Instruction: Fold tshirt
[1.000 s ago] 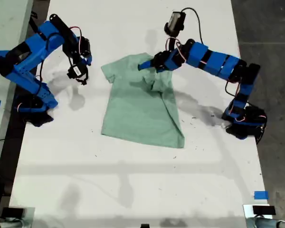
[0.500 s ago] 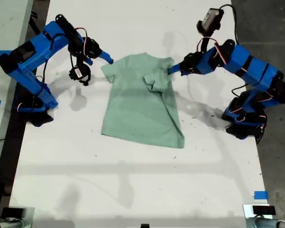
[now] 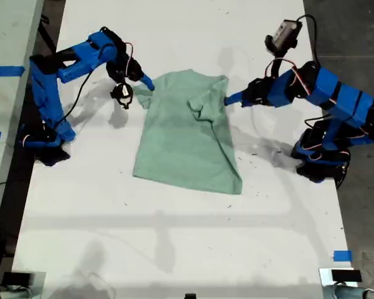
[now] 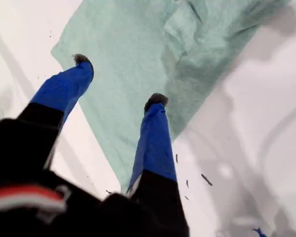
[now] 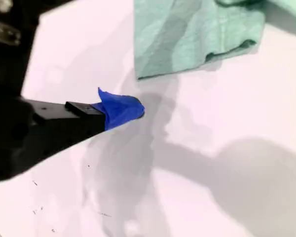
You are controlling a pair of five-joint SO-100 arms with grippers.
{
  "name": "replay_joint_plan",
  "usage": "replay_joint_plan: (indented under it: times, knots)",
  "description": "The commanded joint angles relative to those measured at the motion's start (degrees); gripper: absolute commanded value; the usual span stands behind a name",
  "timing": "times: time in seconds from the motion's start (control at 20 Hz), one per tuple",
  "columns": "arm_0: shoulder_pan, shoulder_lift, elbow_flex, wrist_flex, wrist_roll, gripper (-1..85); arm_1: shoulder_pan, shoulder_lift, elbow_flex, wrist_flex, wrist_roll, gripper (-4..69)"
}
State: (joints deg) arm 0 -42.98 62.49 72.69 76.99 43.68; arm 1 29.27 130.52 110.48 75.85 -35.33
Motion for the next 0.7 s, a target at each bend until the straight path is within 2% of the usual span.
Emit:
replay_joint_plan:
  times: [0.0, 0.1, 0.2, 0.25, 0.5, 0.65]
  knots:
    - [-1.05, -6.24, -6.24, -0.18, 0.53, 35.0, -1.32, 3.96, 0.44, 0.26, 1.05, 22.0]
    - [-1.32, -12.48, -10.46, 1.49, 0.44, 31.2, -1.41, 6.24, 1.85, 0.26, 1.49, 21.8]
    - [-1.05, -16.26, -13.45, 2.55, 0.44, 7.4, -1.49, 8.17, 3.69, 0.26, 2.02, 21.1]
    - [-0.53, -16.79, -13.97, 2.46, 0.70, 0.5, -1.49, 8.96, 4.66, 0.26, 2.29, 20.9]
    - [1.32, -13.71, -14.06, 1.41, 0.18, 0.1, -1.32, 11.07, 7.21, -0.26, 3.25, 19.5]
    - [1.58, -6.86, -14.94, 6.33, -0.70, 0.1, -1.41, 11.51, 8.00, -0.18, 3.78, 18.9]
